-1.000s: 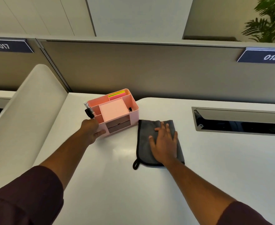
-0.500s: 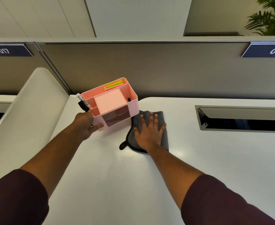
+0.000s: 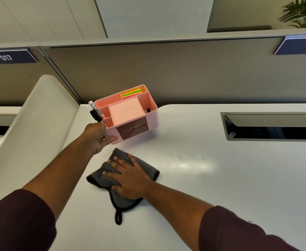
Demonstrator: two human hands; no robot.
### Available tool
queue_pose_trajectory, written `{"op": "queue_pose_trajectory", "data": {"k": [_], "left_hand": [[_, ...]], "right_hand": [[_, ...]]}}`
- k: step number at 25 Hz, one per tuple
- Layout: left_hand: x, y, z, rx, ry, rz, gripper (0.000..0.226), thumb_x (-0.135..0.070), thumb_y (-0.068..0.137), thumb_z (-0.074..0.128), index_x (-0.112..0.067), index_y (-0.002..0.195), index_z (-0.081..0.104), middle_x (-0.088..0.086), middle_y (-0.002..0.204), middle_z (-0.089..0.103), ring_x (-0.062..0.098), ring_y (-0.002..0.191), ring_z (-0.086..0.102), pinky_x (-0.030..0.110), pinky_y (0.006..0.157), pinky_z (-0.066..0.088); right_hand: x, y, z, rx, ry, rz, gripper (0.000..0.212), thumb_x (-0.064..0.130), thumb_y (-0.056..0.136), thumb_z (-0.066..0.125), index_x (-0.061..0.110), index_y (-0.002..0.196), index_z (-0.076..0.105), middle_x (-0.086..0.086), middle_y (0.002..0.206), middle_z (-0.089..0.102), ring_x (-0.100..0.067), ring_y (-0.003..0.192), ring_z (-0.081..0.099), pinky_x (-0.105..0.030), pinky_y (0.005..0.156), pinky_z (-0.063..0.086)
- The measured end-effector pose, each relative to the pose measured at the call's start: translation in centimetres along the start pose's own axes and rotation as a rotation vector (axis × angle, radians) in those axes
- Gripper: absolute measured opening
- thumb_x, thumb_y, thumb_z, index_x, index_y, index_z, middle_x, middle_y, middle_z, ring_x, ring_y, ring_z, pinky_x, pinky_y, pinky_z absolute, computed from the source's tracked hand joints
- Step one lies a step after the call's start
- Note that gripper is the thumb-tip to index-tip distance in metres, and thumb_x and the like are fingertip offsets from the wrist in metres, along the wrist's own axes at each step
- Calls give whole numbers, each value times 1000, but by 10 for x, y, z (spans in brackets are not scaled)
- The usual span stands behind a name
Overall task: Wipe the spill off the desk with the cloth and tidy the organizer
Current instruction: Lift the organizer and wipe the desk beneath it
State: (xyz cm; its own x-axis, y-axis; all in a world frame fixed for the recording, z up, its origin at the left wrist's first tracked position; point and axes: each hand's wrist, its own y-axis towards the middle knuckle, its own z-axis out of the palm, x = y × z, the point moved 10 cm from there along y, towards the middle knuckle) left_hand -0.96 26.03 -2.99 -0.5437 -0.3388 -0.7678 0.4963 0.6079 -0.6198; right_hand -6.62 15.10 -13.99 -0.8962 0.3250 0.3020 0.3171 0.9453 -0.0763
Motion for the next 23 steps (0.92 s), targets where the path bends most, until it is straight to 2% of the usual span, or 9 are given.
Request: {"op": "queue_pose_trajectory", "data": {"k": [2,5,7,9,11,15,18,20,23], "left_hand": [[1,-1,-3,7,1,-8,27,-11,101,59,-22,126,57,10,124,64,33,111,58,39,65,62],[2,2,-16,1,-1,-30,26,-11,101,59,-19,126,58,12,124,63,34,107,58,38,59,62],[6,3,-28,-8,4,-47,28,-11,101,59,-19,128,58,12,124,61,36,108,57,37,55,62],[7,5,-39,-29,-12,-42,30,-9,101,56,-19,129,59,11,123,61,35,106,58,36,52,62],[5,6,-50,-42,-28,-9,29,-7,101,55,-19,127,60,10,120,63,31,98,61,36,53,63],[4,6,-58,-42,-63,4,28,-5,97,60,-19,123,62,11,116,66,31,105,62,39,65,66],[8,0,-57,-34,-48,-15,22,-5,97,59,-15,117,62,11,107,66,29,91,62,32,49,61],[12,-5,-57,-37,-10,-18,23,-4,96,61,-14,117,60,14,111,62,32,93,60,30,44,58],[19,-16,-45,-8,4,-28,29,-1,96,61,-13,122,59,17,122,61,39,107,58,31,43,58]], "right_hand": [[-18,-32,-3,-69,-3,13,61,51,100,44,38,159,34,2,174,21,-22,161,13,-61,128,5],[-89,-63,-27,-225,1,407,63,53,99,38,35,160,33,1,173,24,-25,161,16,-65,125,15],[-120,-49,-38,-220,-20,648,67,54,101,34,31,163,26,-4,174,18,-29,162,11,-66,126,9],[-126,-11,-45,-219,34,764,68,54,102,33,28,163,22,-8,174,17,-32,162,7,-68,125,2],[-103,32,-47,-218,68,686,67,55,101,34,28,162,25,-8,171,25,-33,160,15,-68,126,2],[-5,80,-23,-114,-36,158,66,57,99,41,36,159,27,-4,170,29,-31,158,18,-63,127,7],[35,42,-3,-68,-22,-70,55,46,102,46,34,155,40,2,169,32,-22,159,21,-58,127,6],[23,-6,-11,-198,179,27,43,35,100,47,35,142,55,11,158,50,-14,152,37,-53,127,16],[-55,-99,-44,-564,507,570,40,32,95,43,30,129,64,13,132,68,-16,124,62,-44,109,43]]}}
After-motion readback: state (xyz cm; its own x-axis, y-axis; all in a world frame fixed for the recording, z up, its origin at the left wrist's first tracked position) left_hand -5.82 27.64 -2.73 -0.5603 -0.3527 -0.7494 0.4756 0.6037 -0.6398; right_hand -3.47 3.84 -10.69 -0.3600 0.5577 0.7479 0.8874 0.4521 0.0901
